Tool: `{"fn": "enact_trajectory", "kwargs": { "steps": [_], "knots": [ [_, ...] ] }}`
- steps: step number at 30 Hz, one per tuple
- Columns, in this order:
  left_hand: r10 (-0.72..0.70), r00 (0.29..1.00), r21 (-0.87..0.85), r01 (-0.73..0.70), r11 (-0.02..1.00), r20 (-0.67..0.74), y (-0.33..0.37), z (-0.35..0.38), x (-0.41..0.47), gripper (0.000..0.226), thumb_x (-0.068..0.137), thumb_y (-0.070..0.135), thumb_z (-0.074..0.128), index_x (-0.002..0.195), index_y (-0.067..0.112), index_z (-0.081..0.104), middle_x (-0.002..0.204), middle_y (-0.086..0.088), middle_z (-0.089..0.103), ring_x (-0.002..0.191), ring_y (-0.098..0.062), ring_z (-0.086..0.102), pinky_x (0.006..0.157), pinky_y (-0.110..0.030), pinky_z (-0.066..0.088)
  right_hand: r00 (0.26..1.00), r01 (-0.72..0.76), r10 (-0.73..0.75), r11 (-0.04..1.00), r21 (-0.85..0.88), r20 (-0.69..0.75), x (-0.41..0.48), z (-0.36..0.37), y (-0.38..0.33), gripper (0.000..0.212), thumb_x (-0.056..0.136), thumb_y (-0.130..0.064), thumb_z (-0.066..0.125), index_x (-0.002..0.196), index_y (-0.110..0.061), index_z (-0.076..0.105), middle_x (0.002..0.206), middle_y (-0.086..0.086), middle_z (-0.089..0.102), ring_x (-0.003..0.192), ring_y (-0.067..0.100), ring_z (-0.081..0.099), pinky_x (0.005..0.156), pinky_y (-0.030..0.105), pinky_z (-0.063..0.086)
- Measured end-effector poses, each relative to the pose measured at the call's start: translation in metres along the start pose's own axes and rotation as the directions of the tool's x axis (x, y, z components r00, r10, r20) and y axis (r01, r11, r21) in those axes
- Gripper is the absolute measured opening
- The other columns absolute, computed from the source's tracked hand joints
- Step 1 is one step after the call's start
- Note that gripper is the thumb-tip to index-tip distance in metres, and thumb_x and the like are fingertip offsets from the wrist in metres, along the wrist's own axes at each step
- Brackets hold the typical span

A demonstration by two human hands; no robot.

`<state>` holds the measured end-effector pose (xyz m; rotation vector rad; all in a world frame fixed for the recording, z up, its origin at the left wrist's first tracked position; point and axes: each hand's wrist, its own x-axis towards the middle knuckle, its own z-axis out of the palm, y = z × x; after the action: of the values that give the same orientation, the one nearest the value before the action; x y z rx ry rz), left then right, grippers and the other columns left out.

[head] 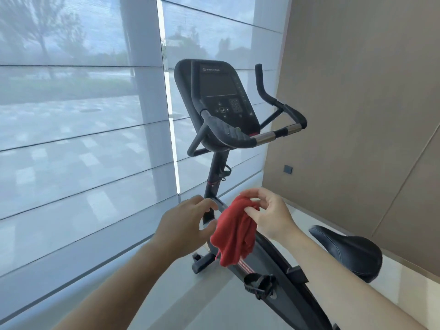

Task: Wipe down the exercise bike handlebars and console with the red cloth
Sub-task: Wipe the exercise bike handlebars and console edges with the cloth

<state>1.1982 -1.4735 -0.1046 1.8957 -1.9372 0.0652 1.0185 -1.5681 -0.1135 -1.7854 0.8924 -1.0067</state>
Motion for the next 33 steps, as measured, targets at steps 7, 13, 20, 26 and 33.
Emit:
{"fn": "enact_trajectory", "kwargs": {
  "steps": [7, 13, 20, 26, 33],
  "knots": [
    [0.021, 1.0, -0.012, -0.021, 1.0, -0.013, -0.082, -0.02, 0.071, 0.027, 0.088, 0.045, 0.049, 0.115, 0.04, 0.049, 0.111, 0.02, 0.052, 0.098, -0.003, 0.053, 0.07, -0.017, 0.043, 0.996, 0.056, -0.048, 0.993, 0.102, -0.081, 0.098, 0.035, -0.012, 0.025, 0.081, 0.0, 0.064, 0.084, -0.025, 0.068, 0.086, -0.001, 0.072, 0.087, 0.018, 0.067, 0.077, 0.024, 0.054],
    [0.047, 0.996, -0.042, -0.05, 0.998, -0.077, -0.123, -0.032, 0.13, 0.027, 0.087, 0.045, 0.05, 0.113, 0.04, 0.05, 0.109, 0.02, 0.054, 0.095, -0.004, 0.053, 0.071, -0.023, 0.047, 0.977, 0.145, -0.129, 0.986, 0.084, -0.167, 0.167, 0.055, -0.032, 0.021, 0.081, -0.002, 0.066, 0.083, -0.024, 0.068, 0.085, 0.001, 0.072, 0.083, 0.014, 0.066, 0.072, 0.022, 0.055],
    [0.077, 0.986, -0.053, -0.086, 0.995, -0.149, -0.156, -0.041, 0.203, 0.025, 0.086, 0.043, 0.052, 0.112, 0.041, 0.051, 0.106, 0.02, 0.052, 0.096, -0.004, 0.054, 0.069, -0.025, 0.047, 0.939, 0.248, -0.215, 0.964, 0.093, -0.27, 0.255, 0.058, -0.054, 0.02, 0.081, -0.001, 0.065, 0.08, -0.021, 0.067, 0.077, -0.001, 0.07, 0.073, 0.01, 0.066, 0.068, 0.019, 0.054],
    [0.12, 0.977, -0.028, -0.127, 0.992, -0.175, -0.179, -0.041, 0.269, 0.027, 0.086, 0.045, 0.051, 0.113, 0.04, 0.051, 0.108, 0.018, 0.054, 0.096, -0.006, 0.055, 0.073, -0.03, 0.051, 0.895, 0.296, -0.255, 0.953, 0.061, -0.367, 0.328, 0.051, -0.053, 0.017, 0.082, -0.004, 0.067, 0.08, -0.021, 0.067, 0.081, -0.002, 0.071, 0.076, 0.009, 0.068, 0.069, 0.016, 0.052],
    [0.194, 0.959, -0.02, -0.203, 0.979, -0.204, -0.2, -0.027, 0.332, 0.025, 0.088, 0.045, 0.05, 0.112, 0.04, 0.051, 0.108, 0.02, 0.054, 0.095, -0.002, 0.053, 0.067, -0.019, 0.043, 0.882, 0.147, -0.237, 0.96, -0.241, -0.407, 0.388, 0.049, -0.024, 0.019, 0.08, -0.006, 0.067, 0.074, -0.024, 0.066, 0.085, -0.003, 0.069, 0.075, 0.01, 0.065, 0.068, 0.01, 0.048]
  ]
}}
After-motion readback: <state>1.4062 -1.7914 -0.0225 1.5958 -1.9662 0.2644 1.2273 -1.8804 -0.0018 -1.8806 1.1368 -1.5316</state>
